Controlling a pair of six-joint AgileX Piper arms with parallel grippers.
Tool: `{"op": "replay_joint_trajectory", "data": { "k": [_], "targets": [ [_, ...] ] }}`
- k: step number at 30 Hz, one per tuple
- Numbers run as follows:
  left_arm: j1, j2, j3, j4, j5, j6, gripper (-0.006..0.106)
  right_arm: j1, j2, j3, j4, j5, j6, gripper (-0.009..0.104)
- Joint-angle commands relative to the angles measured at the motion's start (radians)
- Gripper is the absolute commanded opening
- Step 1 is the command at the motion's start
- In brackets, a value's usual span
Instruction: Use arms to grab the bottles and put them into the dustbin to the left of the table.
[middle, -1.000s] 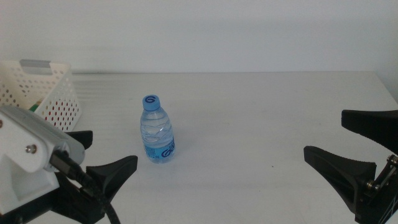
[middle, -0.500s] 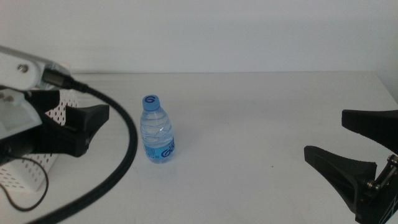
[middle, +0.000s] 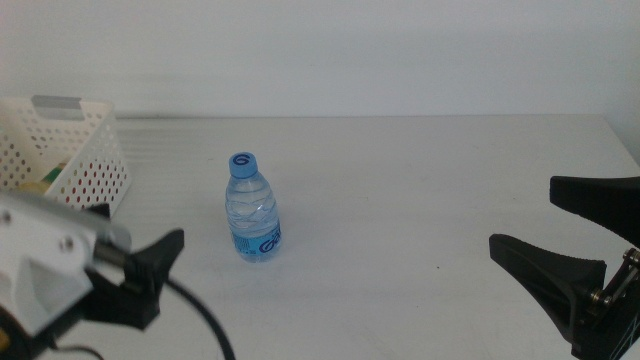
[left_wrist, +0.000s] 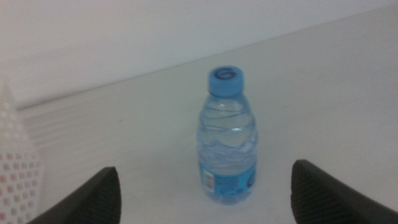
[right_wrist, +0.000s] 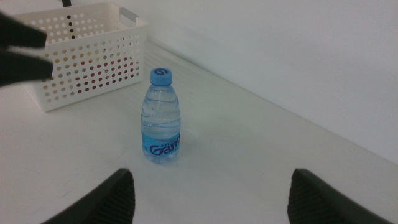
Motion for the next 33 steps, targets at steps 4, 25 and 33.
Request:
{"op": "replay_joint_trajectory", "data": {
  "k": [4,25,33],
  "targets": [
    [-0.086,0.029,0.138,0.029,-0.416,-0.044,0.090,-0.005,-0.001,-0.027,-0.010,-0.075,-0.004,0.064],
    [-0.099,0.553,0.005,0.051,-0.778,-0.108,0.090,-0.005,-0.001,-0.027,-0.010,-0.075,-0.004,0.064],
    [-0.088,0.721,-0.071,0.051,-0.874,-0.154,0.090,-0.005,-0.001,-0.027,-0.010,-0.075,-0.004,0.064]
  ]
}}
